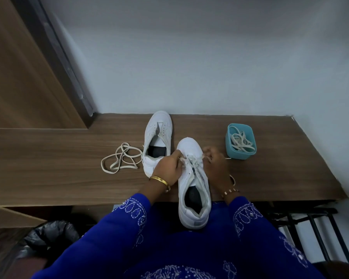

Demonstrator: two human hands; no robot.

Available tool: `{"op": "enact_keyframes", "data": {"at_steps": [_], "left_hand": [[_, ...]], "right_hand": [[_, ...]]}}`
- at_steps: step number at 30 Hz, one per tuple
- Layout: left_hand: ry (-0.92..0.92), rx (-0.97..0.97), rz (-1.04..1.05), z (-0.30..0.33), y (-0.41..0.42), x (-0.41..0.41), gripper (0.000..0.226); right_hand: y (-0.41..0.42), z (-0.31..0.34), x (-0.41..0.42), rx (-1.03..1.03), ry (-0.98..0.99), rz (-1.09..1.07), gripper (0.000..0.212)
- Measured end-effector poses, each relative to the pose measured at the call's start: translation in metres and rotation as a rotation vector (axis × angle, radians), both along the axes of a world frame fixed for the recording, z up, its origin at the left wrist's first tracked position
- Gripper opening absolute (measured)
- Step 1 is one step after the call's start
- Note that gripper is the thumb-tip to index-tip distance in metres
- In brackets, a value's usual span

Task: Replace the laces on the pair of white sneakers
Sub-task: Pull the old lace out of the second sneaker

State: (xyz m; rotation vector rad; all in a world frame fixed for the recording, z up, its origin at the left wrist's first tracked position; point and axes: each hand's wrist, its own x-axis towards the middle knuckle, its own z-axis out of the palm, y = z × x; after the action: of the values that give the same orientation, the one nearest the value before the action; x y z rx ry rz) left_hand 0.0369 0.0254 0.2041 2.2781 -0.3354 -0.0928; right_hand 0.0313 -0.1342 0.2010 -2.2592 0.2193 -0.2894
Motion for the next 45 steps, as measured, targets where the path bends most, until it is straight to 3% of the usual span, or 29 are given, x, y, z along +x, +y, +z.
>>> {"op": "enact_keyframes", "data": {"at_steps": [1, 3, 6, 10, 14, 17, 22, 24, 25, 27, 29, 31, 33, 38, 43, 45], "left_hand": [[-0.062, 0.046, -0.017, 0.001, -0.001, 0.001, 0.024], [-0.117, 0.079, -0.048, 0.005, -0.006, 0.001, 0.031], [-0.135, 0.151, -0.105, 0.004, -0.011, 0.004, 0.022], [-0.138, 0.303, -0.140, 0.003, -0.009, 0.008, 0.025], [-0.149, 0.399, -0.218, 0.005, -0.007, 0.010, 0.027], [-0.122, 0.198, -0.155, 0.002, -0.008, 0.009, 0.015], [-0.020, -0.029, -0.091, -0.007, -0.004, 0.003, 0.010], [0.017, -0.080, -0.072, -0.009, -0.002, 0.001, 0.023], [0.027, -0.103, -0.052, -0.010, -0.001, 0.000, 0.029], [0.045, -0.147, -0.019, -0.013, 0.001, -0.001, 0.033], [0.068, -0.183, -0.008, -0.016, -0.001, -0.002, 0.024], [0.056, -0.215, -0.013, -0.017, -0.003, -0.003, 0.021], [0.007, -0.248, -0.036, -0.015, -0.005, -0.005, 0.017], [0.048, -0.448, 0.019, -0.005, -0.018, -0.010, 0.020], [0.269, -1.002, 0.370, 0.013, -0.012, 0.009, 0.028], [0.305, -1.136, 0.476, 0.022, -0.005, 0.015, 0.031]], "right_hand": [[-0.003, 0.000, 0.002, -0.251, -0.116, 0.144, 0.027], [-0.011, -0.006, 0.007, -0.498, -0.225, 0.360, 0.035], [-0.010, -0.003, 0.007, -0.423, -0.071, 0.498, 0.046], [-0.007, -0.002, 0.004, -0.379, -0.008, 0.439, 0.057], [-0.007, -0.001, 0.004, -0.305, 0.050, 0.401, 0.033], [-0.009, 0.000, 0.003, 0.021, 0.203, 0.233, 0.013], [-0.014, 0.003, -0.010, 1.016, 0.292, -0.103, 0.017], [-0.012, 0.004, -0.011, 1.226, 0.290, -0.190, 0.019], [-0.010, 0.003, -0.010, 1.228, 0.280, -0.217, 0.018], [-0.008, 0.000, -0.006, 0.958, 0.255, -0.217, 0.012], [-0.013, 0.000, -0.004, 0.462, 0.225, -0.090, 0.008], [-0.019, 0.003, -0.007, 0.029, 0.164, 0.112, 0.018], [-0.022, 0.006, -0.008, -0.195, 0.090, 0.279, 0.035], [-0.010, 0.008, -0.004, -0.316, 0.140, 0.475, 0.043], [-0.004, 0.008, -0.003, -0.341, 0.125, 0.398, 0.014], [-0.005, 0.004, -0.001, -0.327, 0.123, 0.356, 0.010]]}}
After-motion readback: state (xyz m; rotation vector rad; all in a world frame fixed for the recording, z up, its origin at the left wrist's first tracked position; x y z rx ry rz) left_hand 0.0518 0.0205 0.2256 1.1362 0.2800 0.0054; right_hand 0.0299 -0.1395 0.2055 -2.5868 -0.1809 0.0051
